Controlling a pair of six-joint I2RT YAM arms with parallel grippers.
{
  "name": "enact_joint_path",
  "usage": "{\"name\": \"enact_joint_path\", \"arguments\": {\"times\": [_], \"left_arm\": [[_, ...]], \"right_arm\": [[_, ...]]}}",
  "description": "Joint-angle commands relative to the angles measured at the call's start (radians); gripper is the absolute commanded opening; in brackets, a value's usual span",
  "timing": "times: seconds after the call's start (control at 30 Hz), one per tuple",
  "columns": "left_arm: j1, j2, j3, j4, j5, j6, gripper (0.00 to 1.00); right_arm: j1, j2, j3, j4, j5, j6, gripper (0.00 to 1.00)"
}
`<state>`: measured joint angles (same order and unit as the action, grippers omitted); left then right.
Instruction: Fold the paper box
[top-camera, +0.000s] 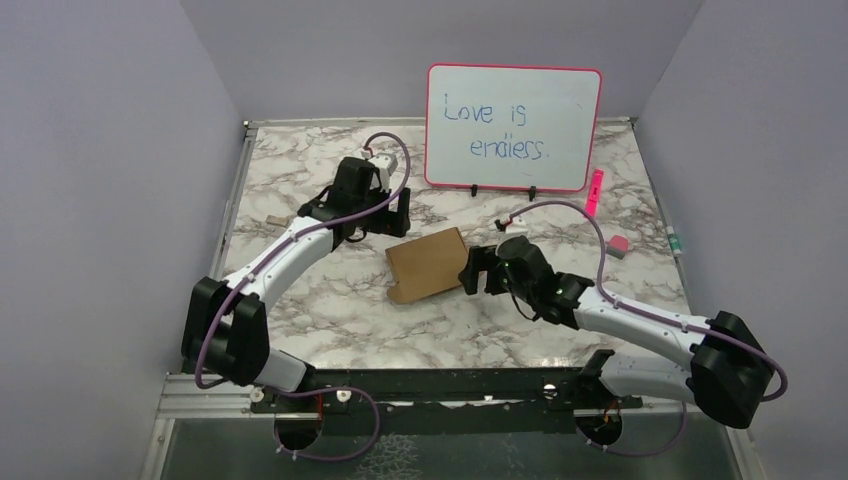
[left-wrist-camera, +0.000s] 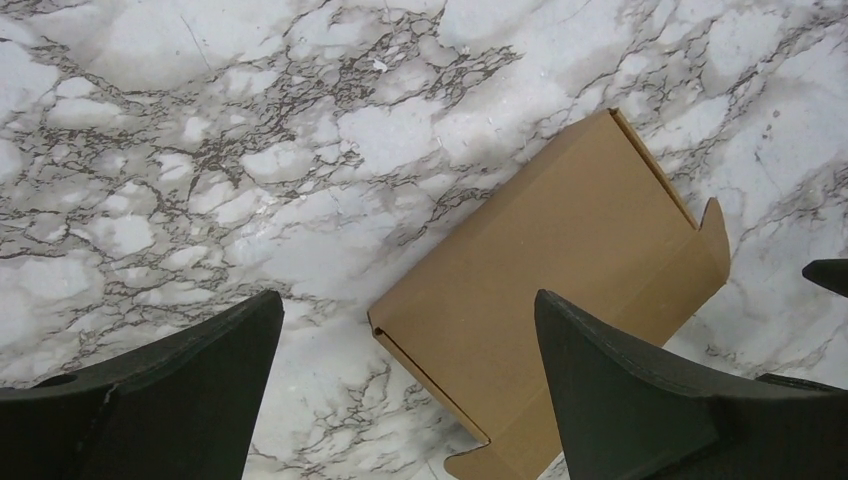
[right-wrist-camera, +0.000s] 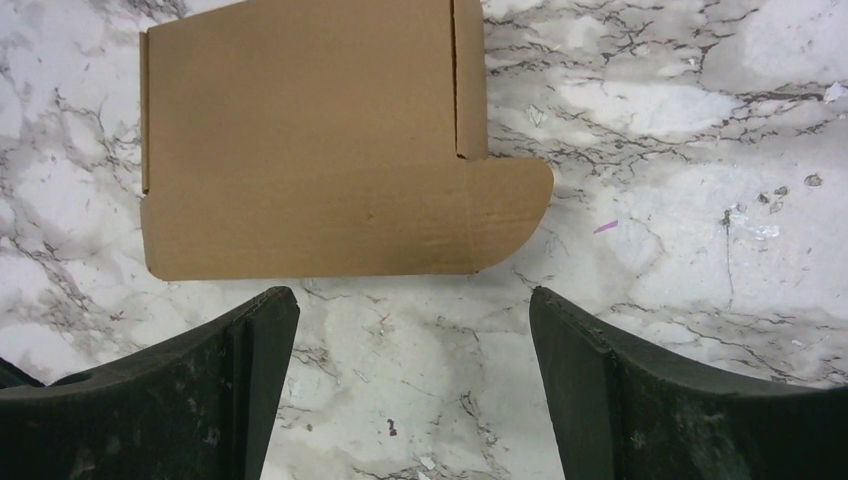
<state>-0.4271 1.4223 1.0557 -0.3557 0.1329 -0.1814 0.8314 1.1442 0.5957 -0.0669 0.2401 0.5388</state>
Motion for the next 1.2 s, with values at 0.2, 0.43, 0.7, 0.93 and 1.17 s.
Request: {"name": "enact_joint_path", "arguments": {"times": [0.2, 0.43, 0.7, 0.93, 1.17], "left_arm": [[0.001, 0.201, 0.104, -0.03, 0.094, 0.058, 0.89], [-0.002, 0.275, 0.107, -0.033, 0.114, 0.065, 0.87], [-0.001, 0.372, 0.131, -0.041, 0.147, 0.082, 0.82], [0.003, 0.426, 0.15, -0.07, 0.148, 0.11, 0.77], [0.024, 0.438, 0.155, -0.072, 0.174, 0.108, 0.75]], "right_arm": [[-0.003, 0.016, -0.092, 0.203, -0.101, 0.009, 0.83], [-0.002, 0.111, -0.082, 0.271, -0.203, -0.309, 0.84], [0.069, 0.138, -0.082, 0.362, -0.22, -0.481, 0.84], [0.226, 0.21, -0.041, 0.388, 0.02, -0.773, 0.84], [0.318, 0.338, 0.003, 0.447, 0.236, -1.033, 0.83]]}}
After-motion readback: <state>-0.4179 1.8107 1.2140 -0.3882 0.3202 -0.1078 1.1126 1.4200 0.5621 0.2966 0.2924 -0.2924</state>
